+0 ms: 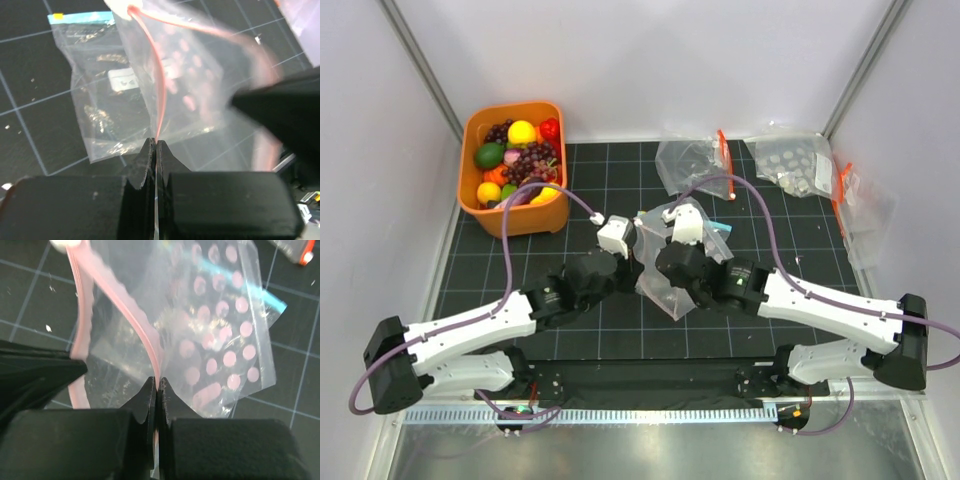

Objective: Place the food in the zip-top bag and seal the zipper
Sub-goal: Open the zipper food storage bag at the center of the board, then move the zipper food storage bag to the center of the board.

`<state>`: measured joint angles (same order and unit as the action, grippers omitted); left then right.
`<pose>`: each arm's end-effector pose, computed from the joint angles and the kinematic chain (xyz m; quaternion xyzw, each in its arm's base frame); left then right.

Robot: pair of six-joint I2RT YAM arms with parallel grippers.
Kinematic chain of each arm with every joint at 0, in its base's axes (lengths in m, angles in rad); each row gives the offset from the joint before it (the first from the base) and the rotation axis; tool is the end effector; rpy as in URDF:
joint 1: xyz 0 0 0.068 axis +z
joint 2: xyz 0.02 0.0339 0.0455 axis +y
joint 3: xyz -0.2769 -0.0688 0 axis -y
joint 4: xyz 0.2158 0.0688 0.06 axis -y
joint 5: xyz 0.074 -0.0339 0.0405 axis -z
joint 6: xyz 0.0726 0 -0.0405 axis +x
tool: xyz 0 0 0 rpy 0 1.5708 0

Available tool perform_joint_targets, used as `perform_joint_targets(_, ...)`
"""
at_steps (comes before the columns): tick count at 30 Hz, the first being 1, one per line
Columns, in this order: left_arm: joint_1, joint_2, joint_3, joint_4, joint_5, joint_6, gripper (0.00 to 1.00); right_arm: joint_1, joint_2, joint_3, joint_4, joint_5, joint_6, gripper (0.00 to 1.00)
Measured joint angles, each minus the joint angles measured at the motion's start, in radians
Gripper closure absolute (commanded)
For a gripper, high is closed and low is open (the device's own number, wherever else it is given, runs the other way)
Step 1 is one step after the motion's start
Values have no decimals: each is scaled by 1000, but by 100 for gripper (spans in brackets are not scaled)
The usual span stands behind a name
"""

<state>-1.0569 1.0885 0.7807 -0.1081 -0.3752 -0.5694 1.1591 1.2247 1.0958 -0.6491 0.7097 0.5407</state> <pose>0.1435 -0.2002 0.2934 0.0999 0.8234 -0.2822 0.4821 0.1393 0.2008 0.3152 -0.1354 0.8648 0.0604 0.4797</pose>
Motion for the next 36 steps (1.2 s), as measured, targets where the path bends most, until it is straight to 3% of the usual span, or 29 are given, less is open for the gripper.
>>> perform_joint_targets(10, 6, -145, 134, -261, -103, 11, 100, 0, 136, 384, -126, 18, -75, 93)
perform_joint_targets(12, 6, -185, 189, -322, -137, 26, 100, 0, 201, 462, -149, 9, -87, 99)
perform_joint_targets(18, 6, -249, 317, -492, -261, 59, 100, 0, 398, 661, -151, -68, -89, 99)
perform_joint_targets(28, 20, -238, 325, -692, -365, 63, 100, 0, 490, 631, -31, -208, -29, 99)
perform_joint_targets(36, 171, -200, 192, -669, -245, 58, 100, 0, 489, 417, 70, -206, 35, 99)
